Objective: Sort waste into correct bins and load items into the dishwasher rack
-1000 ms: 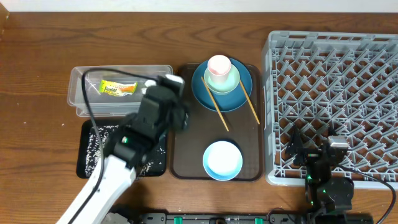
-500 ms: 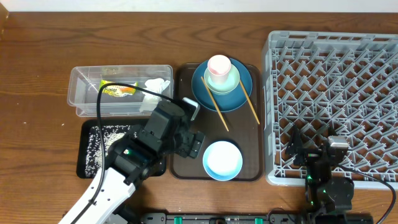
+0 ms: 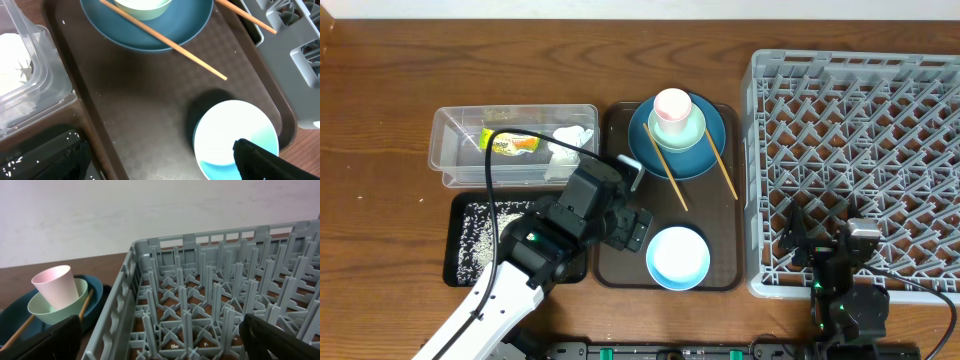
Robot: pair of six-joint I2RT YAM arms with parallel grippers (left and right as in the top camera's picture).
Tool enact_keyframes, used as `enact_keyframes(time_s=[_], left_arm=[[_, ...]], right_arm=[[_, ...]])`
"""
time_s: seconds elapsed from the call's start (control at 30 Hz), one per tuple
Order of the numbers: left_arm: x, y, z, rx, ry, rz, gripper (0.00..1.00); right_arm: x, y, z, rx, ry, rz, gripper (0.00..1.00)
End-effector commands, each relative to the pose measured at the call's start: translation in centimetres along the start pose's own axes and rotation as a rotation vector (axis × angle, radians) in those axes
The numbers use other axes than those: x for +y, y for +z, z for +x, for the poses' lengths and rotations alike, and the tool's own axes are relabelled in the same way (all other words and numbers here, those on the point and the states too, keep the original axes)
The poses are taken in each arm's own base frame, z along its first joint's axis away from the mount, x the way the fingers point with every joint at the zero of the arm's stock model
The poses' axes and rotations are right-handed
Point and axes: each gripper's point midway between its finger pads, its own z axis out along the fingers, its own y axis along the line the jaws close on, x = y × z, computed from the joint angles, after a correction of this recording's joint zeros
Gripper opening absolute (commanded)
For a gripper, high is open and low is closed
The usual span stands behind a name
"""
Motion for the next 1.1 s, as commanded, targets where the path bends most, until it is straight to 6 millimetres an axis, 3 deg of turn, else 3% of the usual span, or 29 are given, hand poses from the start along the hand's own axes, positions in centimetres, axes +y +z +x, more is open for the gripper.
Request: enact_keyframes(time_s=[0.0,0.47,0.63,0.73,0.83,0.97,1.07], left_arm=[[-0.2,0.1,0.1,0.004,-0.004,0.011,0.94],[-0.2,0.1,0.1,0.004,-0.004,0.011,0.94],[-0.2,0.1,0.1,0.004,-0.004,0.011,0.94],[-0.2,0.1,0.1,0.004,-0.004,0.011,0.94],[-0.2,0.1,-0.1,-0.002,-0.003,0.012,0.94],[-0.4,0.1,-1.0,-0.039,-0.001,0.017,0.94],[-0.5,0.1,-1.7,-0.070,0.001,0.022,0.94]], right_arm=[[0.1,0.0,0.2,0.005,0.008,-0.001,0.99],[0.2,0.0,0.2,0.006,0.009,-0.009,0.99],[3.4,-0.3,0.6,0.039,0.087,-0.193,0.99],[5.1,-0.7,-0.6,0.027,0.255,-0.294,0.99],[5.4,-1.0,-1.5,0.037,0.375,-0.301,0.99],[5.9,-2.2,-3.4,0.085,0.384,-0.299,0.99],[5.8,-3.1,-6.2,0.097,0.331,-0.267,0.99]])
